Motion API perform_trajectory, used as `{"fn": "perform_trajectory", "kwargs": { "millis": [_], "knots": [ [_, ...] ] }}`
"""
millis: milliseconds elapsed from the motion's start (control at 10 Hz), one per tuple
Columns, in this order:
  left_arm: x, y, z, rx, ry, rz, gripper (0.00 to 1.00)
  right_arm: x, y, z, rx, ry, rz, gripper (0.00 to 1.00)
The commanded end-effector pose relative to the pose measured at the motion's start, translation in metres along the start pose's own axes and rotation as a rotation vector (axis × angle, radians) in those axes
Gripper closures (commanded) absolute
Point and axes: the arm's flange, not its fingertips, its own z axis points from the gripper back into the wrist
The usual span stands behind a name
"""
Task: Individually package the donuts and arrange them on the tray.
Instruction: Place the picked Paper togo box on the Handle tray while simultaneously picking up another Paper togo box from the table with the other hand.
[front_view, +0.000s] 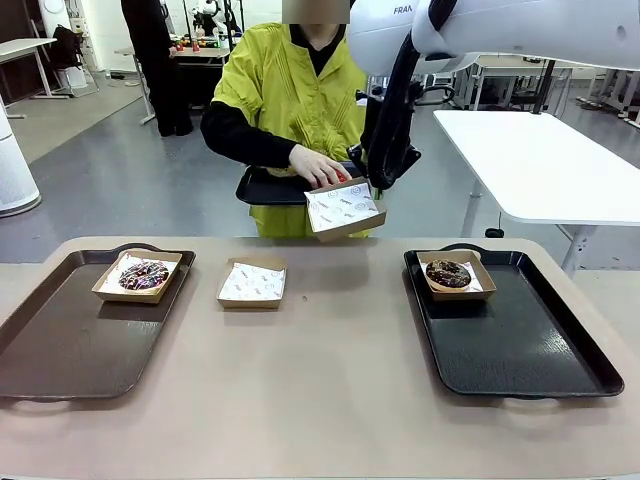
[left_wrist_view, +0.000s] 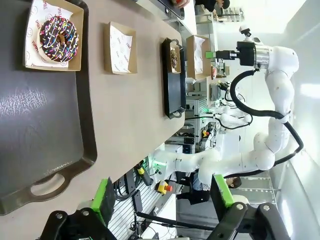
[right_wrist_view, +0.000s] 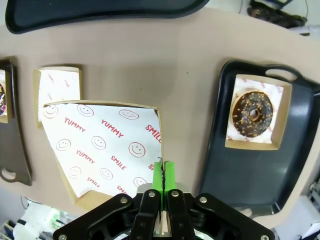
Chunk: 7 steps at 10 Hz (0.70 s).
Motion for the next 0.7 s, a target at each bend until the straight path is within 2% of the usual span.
{"fn": "perform_trajectory", "kwargs": {
  "millis": [0, 600],
  "knots": [
    [-0.0011, -0.0002, 0.0021, -0.002, 0.0, 0.0, 0.0, -0.0045, -0.0017, 0.0023, -0.003, -0.001, -0.005, 1.0],
    [-0.0011, -0.0002, 0.0021, -0.002, 0.0, 0.0, 0.0, -0.0045, -0.0017, 0.0023, -0.003, -0.001, -0.005, 1.0]
  ]
}}
